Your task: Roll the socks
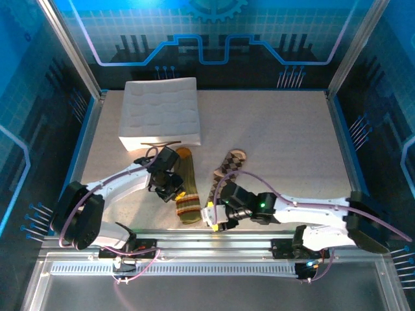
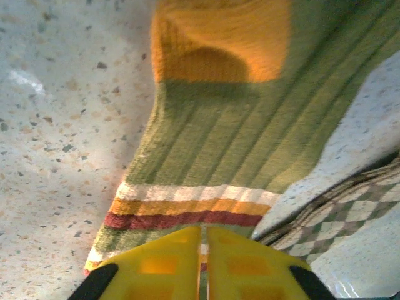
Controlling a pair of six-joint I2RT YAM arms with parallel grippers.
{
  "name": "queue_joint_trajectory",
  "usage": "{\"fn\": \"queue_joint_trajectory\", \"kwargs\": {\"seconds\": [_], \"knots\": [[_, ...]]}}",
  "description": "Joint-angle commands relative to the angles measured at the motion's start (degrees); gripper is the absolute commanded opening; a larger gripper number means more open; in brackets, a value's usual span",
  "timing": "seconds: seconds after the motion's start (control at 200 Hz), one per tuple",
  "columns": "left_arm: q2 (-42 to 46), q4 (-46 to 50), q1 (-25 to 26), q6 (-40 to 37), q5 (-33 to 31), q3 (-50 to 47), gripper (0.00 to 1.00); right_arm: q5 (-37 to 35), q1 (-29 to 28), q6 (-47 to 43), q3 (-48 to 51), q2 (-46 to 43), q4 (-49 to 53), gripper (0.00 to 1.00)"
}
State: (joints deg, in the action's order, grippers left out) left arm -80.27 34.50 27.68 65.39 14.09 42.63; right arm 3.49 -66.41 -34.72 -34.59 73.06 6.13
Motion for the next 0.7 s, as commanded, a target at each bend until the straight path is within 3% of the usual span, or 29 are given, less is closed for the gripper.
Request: {"fn": "queue_joint_trajectory", "kwargs": {"seconds": [0.0, 0.49, 0.695], "knots": [[-0.2, -1.0, 0.4, 1.0, 2.9, -2.1, 0.07, -0.8, -2.1, -8.0, -2.0, 4.6, -6.5, 0.59], [-3.3, -3.5, 0.4, -0.7, 3.0, -4.2, 0.05, -5.2, -3.8, -8.7, -6.4, 20.0, -14.6, 0.39], [-3.5, -3.4, 0.4, -1.3, 2.6, -4.4, 0.05, -5.9, -3.8, -6.9, -8.1, 22.3, -16.0, 0.18]]}}
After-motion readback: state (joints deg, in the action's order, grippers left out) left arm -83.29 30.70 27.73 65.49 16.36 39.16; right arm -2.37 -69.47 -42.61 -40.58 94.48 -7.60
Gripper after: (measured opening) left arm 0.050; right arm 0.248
